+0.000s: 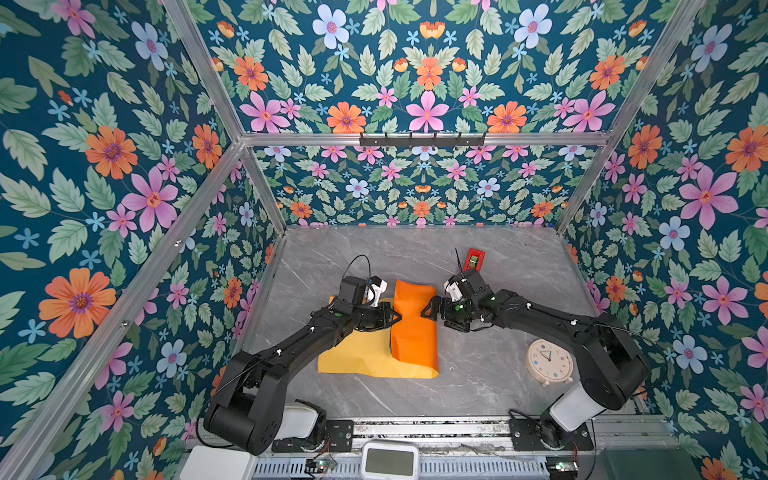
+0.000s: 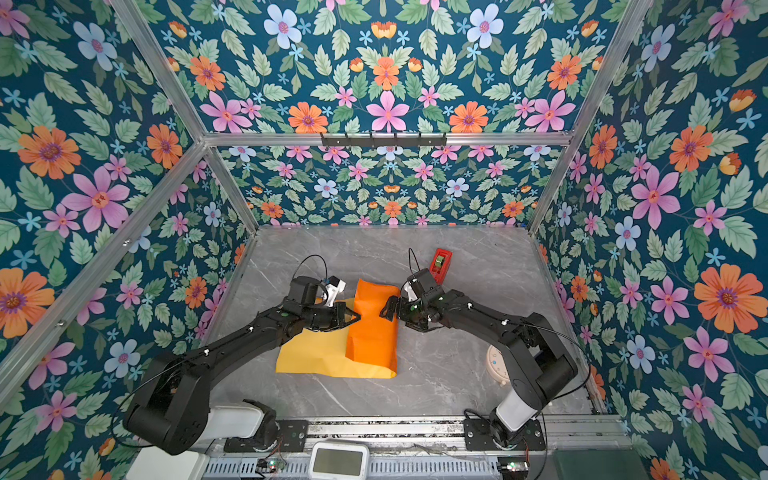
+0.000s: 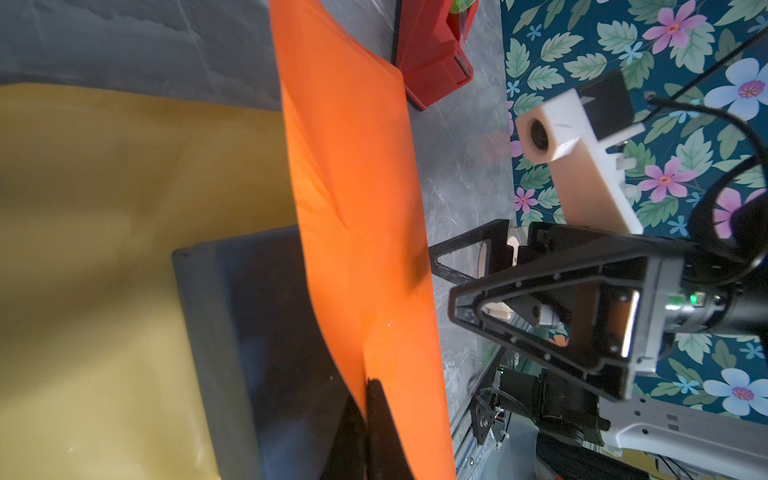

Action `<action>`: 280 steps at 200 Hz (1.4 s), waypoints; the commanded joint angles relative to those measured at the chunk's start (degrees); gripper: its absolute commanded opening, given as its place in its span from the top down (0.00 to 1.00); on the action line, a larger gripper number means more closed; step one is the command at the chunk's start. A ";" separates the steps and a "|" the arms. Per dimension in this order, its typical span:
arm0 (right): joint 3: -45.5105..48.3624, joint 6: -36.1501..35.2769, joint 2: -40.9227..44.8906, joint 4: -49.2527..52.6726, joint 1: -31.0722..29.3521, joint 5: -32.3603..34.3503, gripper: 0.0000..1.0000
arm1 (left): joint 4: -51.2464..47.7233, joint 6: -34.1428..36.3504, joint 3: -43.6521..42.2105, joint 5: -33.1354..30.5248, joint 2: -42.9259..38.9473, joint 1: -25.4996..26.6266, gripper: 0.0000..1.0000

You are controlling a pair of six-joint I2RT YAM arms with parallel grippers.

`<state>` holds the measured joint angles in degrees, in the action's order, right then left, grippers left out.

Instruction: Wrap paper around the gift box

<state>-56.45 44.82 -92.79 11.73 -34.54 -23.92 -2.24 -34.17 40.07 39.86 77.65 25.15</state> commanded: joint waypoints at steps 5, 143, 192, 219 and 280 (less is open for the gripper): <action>-0.50 -1.03 -1.08 0.02 -0.10 -0.51 0.01 | 0.17 1.04 -0.50 -0.45 -0.30 -0.08 1.00; 1.50 -2.63 -6.62 1.66 -0.64 1.41 0.03 | -8.32 6.46 -0.03 -12.99 -2.33 -0.10 0.58; 1.48 -3.33 -6.52 2.49 -0.62 1.86 0.03 | -11.02 6.99 3.02 -11.66 0.35 -0.10 0.24; 1.08 -3.63 -6.86 2.93 -0.69 1.97 0.03 | -9.15 5.12 4.19 -4.62 3.96 -0.01 0.23; -1.96 -6.37 -8.01 5.57 -0.60 3.40 0.03 | -8.57 -0.92 -0.41 -4.29 5.85 1.63 0.43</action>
<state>-57.45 40.99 -99.57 10.79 -35.03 -25.26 -11.81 -31.55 42.09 34.37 83.22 26.11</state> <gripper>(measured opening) 0.973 0.638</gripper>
